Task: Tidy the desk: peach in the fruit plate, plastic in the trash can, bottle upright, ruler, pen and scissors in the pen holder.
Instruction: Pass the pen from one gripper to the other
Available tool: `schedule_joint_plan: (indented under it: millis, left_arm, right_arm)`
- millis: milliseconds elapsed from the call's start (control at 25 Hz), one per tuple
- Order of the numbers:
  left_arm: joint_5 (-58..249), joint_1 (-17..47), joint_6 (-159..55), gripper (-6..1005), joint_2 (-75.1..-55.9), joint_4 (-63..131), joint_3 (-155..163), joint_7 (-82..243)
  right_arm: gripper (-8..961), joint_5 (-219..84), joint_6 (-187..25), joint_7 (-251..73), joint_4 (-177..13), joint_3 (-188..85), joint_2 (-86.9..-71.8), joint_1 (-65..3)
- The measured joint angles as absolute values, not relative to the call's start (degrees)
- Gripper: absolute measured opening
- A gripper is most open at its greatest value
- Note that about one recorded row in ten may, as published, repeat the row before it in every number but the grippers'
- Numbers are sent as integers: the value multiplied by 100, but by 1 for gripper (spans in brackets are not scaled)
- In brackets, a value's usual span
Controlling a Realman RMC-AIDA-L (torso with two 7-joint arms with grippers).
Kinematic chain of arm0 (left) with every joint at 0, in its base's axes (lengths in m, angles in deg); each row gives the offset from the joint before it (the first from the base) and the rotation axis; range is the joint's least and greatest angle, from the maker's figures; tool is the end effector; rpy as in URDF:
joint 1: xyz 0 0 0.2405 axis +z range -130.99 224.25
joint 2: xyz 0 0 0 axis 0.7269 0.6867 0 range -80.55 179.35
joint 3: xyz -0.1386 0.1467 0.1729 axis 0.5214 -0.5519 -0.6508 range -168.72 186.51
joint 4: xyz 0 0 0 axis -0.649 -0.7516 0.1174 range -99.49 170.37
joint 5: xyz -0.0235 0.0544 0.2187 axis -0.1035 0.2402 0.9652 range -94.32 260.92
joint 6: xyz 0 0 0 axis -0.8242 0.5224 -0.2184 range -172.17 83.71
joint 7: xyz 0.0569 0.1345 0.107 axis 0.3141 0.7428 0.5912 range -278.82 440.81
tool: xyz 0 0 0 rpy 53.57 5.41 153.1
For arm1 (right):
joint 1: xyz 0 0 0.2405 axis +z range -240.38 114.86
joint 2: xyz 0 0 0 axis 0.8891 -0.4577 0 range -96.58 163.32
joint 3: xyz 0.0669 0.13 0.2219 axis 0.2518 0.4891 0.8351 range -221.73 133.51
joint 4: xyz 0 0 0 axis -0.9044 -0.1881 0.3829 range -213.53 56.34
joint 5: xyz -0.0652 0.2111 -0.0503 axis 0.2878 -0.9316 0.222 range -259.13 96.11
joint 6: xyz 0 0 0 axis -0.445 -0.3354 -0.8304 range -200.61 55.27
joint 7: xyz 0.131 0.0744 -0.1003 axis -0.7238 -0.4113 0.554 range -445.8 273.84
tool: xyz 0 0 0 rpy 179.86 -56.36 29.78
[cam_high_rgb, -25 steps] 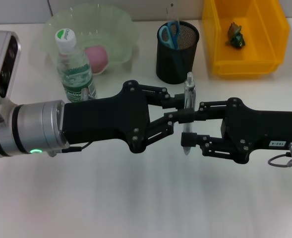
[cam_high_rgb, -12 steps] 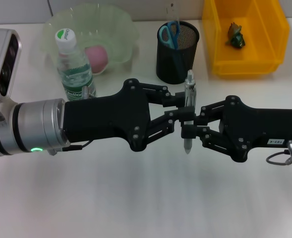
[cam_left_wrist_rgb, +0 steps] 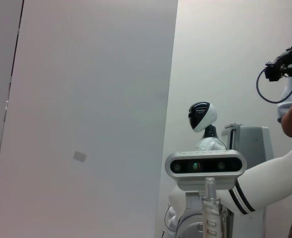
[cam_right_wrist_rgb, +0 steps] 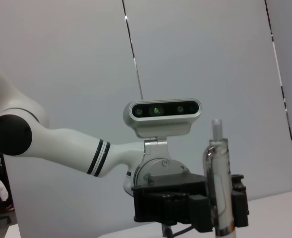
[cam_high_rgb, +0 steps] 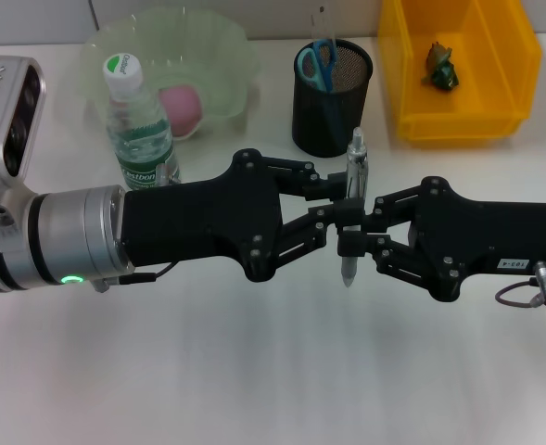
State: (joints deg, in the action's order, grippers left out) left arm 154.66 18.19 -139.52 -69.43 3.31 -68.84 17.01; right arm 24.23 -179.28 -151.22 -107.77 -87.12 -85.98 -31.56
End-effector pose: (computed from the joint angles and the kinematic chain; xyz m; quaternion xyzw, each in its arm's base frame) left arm -0.1698 0.3115 -0.0750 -0.9055 -0.0610 -0.4199 0.0057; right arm 0.2160 0.3087 -0.0470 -0.9235 0.0894 0.3729 0.0071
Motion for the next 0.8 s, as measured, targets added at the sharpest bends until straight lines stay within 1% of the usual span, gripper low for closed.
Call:
schedule_joint_plan:
  millis: [520, 720, 800]
  left_arm:
    - [15472, 1813, -13890, 189, -6953, 340, -6868, 1681]
    - [15415, 1816, -13765, 358, -6945, 348, -6870, 1486]
    - [15407, 1815, -13762, 396, -6944, 348, -6873, 1490]
  right_arm:
    - [131, 2404, -17925, -15122, -10764, -8698, -8598, -3156]
    - [137, 2403, -17929, -15121, -10759, -8698, -8598, -3162]
    - [139, 2403, -17943, -15119, -10759, -8700, -8602, -3166]
